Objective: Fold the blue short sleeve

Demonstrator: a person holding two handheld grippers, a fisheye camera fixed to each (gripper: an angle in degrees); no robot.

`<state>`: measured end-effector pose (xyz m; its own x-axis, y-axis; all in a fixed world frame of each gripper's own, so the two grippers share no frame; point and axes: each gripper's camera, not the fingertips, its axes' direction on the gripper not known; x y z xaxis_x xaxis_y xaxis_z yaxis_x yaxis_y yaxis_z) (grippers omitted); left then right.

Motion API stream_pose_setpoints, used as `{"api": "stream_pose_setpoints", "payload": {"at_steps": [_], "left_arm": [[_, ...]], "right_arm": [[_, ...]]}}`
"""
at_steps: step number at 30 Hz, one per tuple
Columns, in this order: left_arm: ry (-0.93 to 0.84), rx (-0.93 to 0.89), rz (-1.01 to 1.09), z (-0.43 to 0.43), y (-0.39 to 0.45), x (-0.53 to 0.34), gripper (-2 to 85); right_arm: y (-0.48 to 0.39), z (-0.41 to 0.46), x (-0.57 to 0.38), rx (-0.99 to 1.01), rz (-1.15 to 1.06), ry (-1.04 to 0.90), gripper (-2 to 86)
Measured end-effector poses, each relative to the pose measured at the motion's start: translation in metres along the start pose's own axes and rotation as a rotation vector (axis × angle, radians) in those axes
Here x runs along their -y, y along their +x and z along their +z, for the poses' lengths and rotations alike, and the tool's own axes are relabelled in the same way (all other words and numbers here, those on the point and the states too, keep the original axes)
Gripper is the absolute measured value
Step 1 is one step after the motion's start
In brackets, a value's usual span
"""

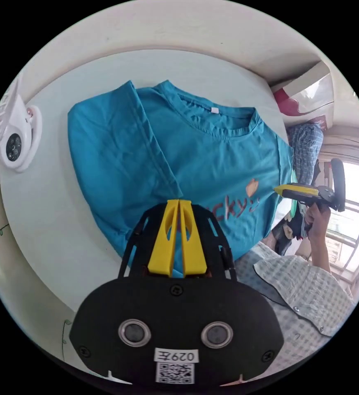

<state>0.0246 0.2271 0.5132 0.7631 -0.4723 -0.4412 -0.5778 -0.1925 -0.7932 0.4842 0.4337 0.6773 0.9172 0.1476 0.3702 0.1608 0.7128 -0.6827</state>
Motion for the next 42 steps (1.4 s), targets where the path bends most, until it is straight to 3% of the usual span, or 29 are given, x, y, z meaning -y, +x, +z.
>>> {"api": "stream_pose_setpoints", "payload": {"at_steps": [4, 7, 10, 12, 14, 16, 22, 27, 30, 33, 35, 39, 42], "left_arm": [[0.041, 0.314, -0.134, -0.009, -0.037, -0.036, -1.0], [0.028, 0.240, -0.236, -0.015, -0.083, -0.074, -1.0], [0.080, 0.409, -0.444, -0.036, -0.113, -0.126, -1.0], [0.163, 0.321, -0.496, -0.050, -0.122, -0.155, -1.0], [0.274, 0.103, -0.448, -0.058, -0.119, -0.177, -1.0], [0.280, 0.058, -0.402, -0.054, -0.104, -0.177, -1.0], [0.095, -0.082, -0.107, 0.007, -0.030, -0.128, -1.0], [-0.063, -0.015, 0.054, 0.045, 0.002, -0.121, -1.0], [-0.082, 0.031, 0.150, 0.048, 0.005, -0.135, -1.0], [-0.122, 0.137, 0.250, 0.049, 0.001, -0.156, -1.0], [-0.148, 0.209, 0.222, 0.047, -0.018, -0.176, -1.0], [-0.156, 0.183, 0.093, 0.037, -0.065, -0.205, -1.0], [-0.165, 0.348, -0.044, 0.028, -0.101, -0.229, -1.0]], "right_arm": [[0.008, -0.008, -0.014, -0.029, -0.022, -0.003, -0.5], [0.024, -0.010, -0.021, 0.079, 0.001, 0.004, -0.5], [0.030, -0.009, -0.023, 0.124, 0.019, -0.010, -0.5], [0.026, -0.009, -0.025, 0.109, 0.015, -0.016, -0.5], [0.018, -0.008, -0.025, 0.075, -0.005, -0.037, -0.6], [0.011, -0.006, -0.025, 0.048, -0.012, -0.052, -0.6], [-0.016, -0.003, -0.029, -0.035, 0.026, -0.063, -0.6], [-0.068, 0.011, -0.066, 0.030, -0.015, -0.030, -0.6], [-0.080, 0.044, -0.084, -0.067, 0.018, -0.093, -0.6], [-0.081, 0.038, -0.098, -0.088, 0.050, -0.036, -0.6], [-0.080, 0.033, -0.100, -0.059, 0.088, -0.033, -0.6], [-0.085, 0.024, -0.103, -0.074, 0.121, -0.010, -0.6], [-0.090, 0.017, -0.110, -0.108, 0.162, 0.032, -0.6]]}}
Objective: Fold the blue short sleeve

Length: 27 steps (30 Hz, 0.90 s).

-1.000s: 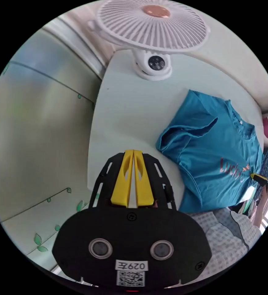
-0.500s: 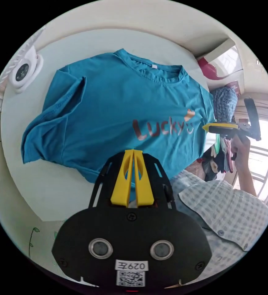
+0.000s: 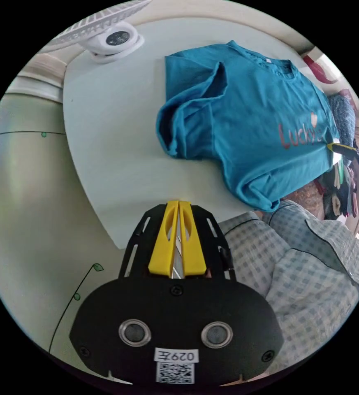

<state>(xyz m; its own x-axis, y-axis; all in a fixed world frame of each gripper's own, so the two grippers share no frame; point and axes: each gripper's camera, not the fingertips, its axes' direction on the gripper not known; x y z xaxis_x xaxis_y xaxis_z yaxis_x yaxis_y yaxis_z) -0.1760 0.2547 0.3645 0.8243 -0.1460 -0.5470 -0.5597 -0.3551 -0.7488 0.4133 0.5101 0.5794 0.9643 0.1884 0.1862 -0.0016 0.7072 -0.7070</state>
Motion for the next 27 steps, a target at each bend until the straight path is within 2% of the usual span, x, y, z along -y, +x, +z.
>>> {"api": "stream_pose_setpoints", "payload": {"at_steps": [4, 7, 12, 18, 21, 23, 24, 25, 27], "left_arm": [[0.107, -0.179, 0.005, -0.015, -0.019, -0.018, -1.0], [0.189, -0.272, 0.059, -0.031, -0.002, -0.015, -1.0], [0.241, -0.248, 0.190, -0.047, 0.042, 0.016, -1.0], [0.193, -0.327, 0.179, -0.041, 0.049, 0.080, -1.0], [0.184, -0.128, 0.118, -0.038, 0.029, 0.086, -1.0], [0.185, 0.101, -0.179, -0.044, -0.016, 0.065, -1.0], [0.182, 0.145, -0.250, -0.046, -0.029, 0.057, -1.0], [0.194, 0.141, -0.351, -0.051, -0.051, 0.039, -1.0], [0.252, -0.019, -0.416, -0.062, -0.077, 0.010, -1.0]], "right_arm": [[0.003, -0.010, -0.004, 0.047, 0.059, 0.014, -0.6], [0.003, -0.015, -0.006, 0.094, 0.068, -0.024, -0.6], [-0.015, -0.046, -0.012, 0.134, 0.012, 0.068, -0.6], [-0.025, -0.040, 0.023, 0.040, -0.095, -0.067, -0.6], [-0.020, -0.039, 0.031, 0.082, -0.090, -0.095, -0.6], [-0.016, -0.038, 0.033, 0.127, -0.100, -0.103, -0.6], [-0.014, -0.038, 0.033, 0.139, -0.100, -0.103, -0.6], [-0.011, -0.037, 0.034, 0.166, -0.092, -0.104, -0.6], [-0.007, -0.036, 0.037, 0.205, -0.068, -0.132, -0.6]]}}
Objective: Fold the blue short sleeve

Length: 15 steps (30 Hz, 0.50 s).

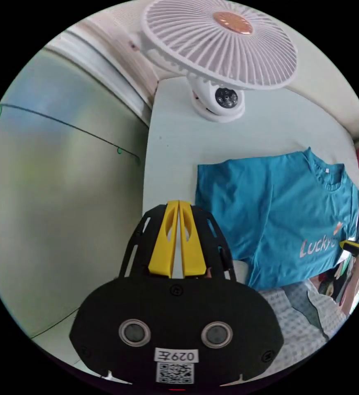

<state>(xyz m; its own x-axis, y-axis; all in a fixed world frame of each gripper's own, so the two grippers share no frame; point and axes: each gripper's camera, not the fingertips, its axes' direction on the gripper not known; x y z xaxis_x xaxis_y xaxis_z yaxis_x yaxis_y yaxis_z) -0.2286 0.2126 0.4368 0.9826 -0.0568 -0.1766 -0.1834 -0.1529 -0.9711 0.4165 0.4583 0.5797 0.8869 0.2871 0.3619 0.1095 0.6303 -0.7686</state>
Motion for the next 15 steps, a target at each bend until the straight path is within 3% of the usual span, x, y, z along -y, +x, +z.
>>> {"api": "stream_pose_setpoints", "payload": {"at_steps": [2, 6, 8, 11, 15], "left_arm": [[0.047, -0.161, 0.019, -0.023, -0.011, -0.017, -1.0], [0.022, -0.171, 0.121, -0.032, 0.030, -0.030, -1.0], [-0.059, -0.358, 0.133, -0.004, 0.058, -0.026, -1.0], [-0.180, -0.279, 0.167, 0.025, 0.088, -0.016, -1.0], [-0.130, -0.235, 0.222, 0.021, 0.106, -0.002, -1.0]], "right_arm": [[-0.005, -0.012, 0.003, 0.044, -0.043, 0.040, -0.6], [-0.016, -0.044, 0.017, 0.060, -0.076, 0.164, -0.5], [-0.019, -0.044, 0.041, -0.024, -0.090, 0.162, -0.5], [-0.023, -0.035, 0.064, -0.148, -0.157, 0.082, -0.5], [-0.017, -0.050, 0.073, -0.188, -0.164, 0.081, -0.5]]}}
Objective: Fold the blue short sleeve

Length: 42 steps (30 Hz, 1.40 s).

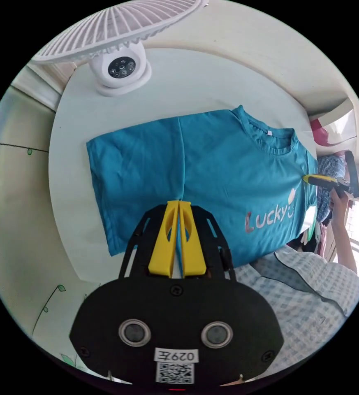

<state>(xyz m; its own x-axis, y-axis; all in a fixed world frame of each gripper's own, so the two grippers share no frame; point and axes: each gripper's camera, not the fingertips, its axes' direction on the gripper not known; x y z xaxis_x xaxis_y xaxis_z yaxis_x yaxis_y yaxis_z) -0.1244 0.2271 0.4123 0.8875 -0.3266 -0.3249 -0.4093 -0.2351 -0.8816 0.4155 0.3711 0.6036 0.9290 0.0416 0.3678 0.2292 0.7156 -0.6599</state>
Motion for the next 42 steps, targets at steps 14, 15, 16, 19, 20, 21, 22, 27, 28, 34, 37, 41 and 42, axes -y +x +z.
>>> {"api": "stream_pose_setpoints", "payload": {"at_steps": [14, 15, 16, 19, 20, 21, 22, 27, 28, 34, 37, 41, 42], "left_arm": [[0.201, 0.247, 0.261, -0.047, 0.095, 0.064, -1.0], [0.212, 0.212, 0.265, -0.051, 0.096, 0.054, -1.0], [0.202, 0.110, 0.283, -0.053, 0.097, 0.036, -1.0], [0.095, -0.114, 0.295, -0.032, 0.103, 0.001, -1.0], [0.043, -0.138, 0.302, -0.019, 0.108, -0.008, -1.0], [0.017, -0.138, 0.309, -0.012, 0.111, -0.011, -1.0], [-0.036, -0.129, 0.326, 0.001, 0.117, -0.016, -1.0], [-0.135, -0.082, 0.482, 0.034, 0.130, -0.023, -1.0], [-0.153, -0.066, 0.504, 0.038, 0.130, -0.022, -1.0], [-0.124, 0.063, 0.603, 0.051, 0.143, -0.023, -1.0], [-0.113, 0.077, 0.617, 0.059, 0.150, -0.024, -1.0], [-0.121, 0.042, 0.625, 0.063, 0.158, -0.020, -1.0], [-0.110, 0.040, 0.624, 0.062, 0.158, -0.018, -1.0]], "right_arm": [[0.073, -0.108, -0.005, 0.021, 0.042, 0.152, -0.5], [0.071, -0.107, -0.021, 0.031, 0.038, 0.150, -0.5], [0.068, -0.098, -0.054, 0.064, 0.046, 0.135, -0.5], [0.067, -0.056, -0.128, 0.205, 0.110, 0.054, -0.5], [0.069, -0.040, -0.153, 0.237, 0.147, 0.027, -0.5], [0.070, -0.033, -0.163, 0.242, 0.166, 0.013, -0.5], [0.074, -0.021, -0.181, 0.240, 0.199, -0.014, -0.5], [0.115, -0.013, -0.228, 0.242, 0.249, -0.070, -0.5], [0.138, -0.019, -0.242, 0.281, 0.322, -0.054, -0.5], [0.185, -0.068, -0.333, 0.243, 0.636, 0.194, -0.5], [0.151, -0.062, -0.331, 0.356, 0.519, 0.224, -0.4], [0.097, -0.044, -0.299, 0.214, 0.371, 0.078, -0.5], [0.091, -0.044, -0.295, 0.213, 0.352, 0.070, -0.5]]}}
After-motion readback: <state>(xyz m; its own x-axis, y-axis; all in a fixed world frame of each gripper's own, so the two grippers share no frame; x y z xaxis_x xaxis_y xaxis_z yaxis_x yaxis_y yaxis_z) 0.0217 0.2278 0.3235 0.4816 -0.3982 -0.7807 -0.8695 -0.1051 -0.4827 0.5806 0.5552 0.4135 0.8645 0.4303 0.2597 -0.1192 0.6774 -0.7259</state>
